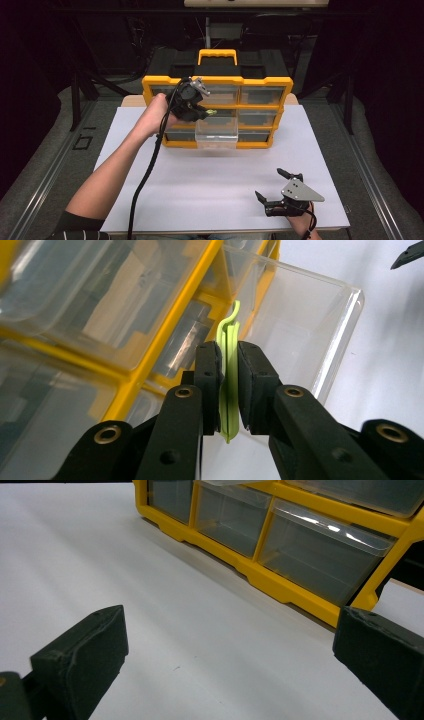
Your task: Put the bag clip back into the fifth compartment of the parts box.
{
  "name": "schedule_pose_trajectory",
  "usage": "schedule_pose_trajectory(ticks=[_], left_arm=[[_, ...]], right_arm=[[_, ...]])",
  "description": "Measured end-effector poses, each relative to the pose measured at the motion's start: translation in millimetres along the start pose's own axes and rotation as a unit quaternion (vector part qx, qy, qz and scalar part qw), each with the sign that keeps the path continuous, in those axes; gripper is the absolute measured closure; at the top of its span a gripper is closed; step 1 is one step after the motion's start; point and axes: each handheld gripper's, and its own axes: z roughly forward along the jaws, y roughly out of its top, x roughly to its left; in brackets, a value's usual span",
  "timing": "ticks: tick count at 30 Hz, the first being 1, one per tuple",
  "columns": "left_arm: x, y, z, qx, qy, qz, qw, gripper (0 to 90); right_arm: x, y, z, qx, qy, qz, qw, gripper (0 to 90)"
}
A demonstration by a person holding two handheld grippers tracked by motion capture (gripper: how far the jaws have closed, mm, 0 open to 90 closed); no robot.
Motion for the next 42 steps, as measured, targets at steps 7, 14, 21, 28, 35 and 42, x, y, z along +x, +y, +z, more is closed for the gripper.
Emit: schedule_pose_trajectory(ticks=[7,14,21,28,35,42], left_arm=[[-4.0,3.7,10.2,0.008,-0.009,0.006,0.9999,80.2],[-7.4,2.8,15.7,0.009,-0.016,0.009,0.9998,80.2],[-6.2,2.0,22.1,0.019,-0.021,0.008,0.9996,80.0],[-7.2,1.8,25.2,0.017,-0.028,0.008,0.9994,79.9],[-9.0,-0.9,33.7,0.020,-0.040,0.008,0.9990,79.8],[-6.1,-2.6,38.4,0.022,-0.046,0.005,0.9987,79.9]], right_arm=[[0.0,0.1,-0.3,0.000,0.000,-0.001,1.0000,0.6],[1.1,0.2,1.1,-0.002,0.002,0.000,1.0000,0.6],[0.6,-0.1,0.5,0.001,0.003,0.000,1.0000,0.6],[0.0,-0.6,0.9,0.001,0.001,0.003,1.0000,0.6],[-0.4,-1.5,0.8,0.001,0.002,0.005,1.0000,0.6],[-2.6,-2.9,1.5,0.002,0.002,0.007,1.0000,0.6]])
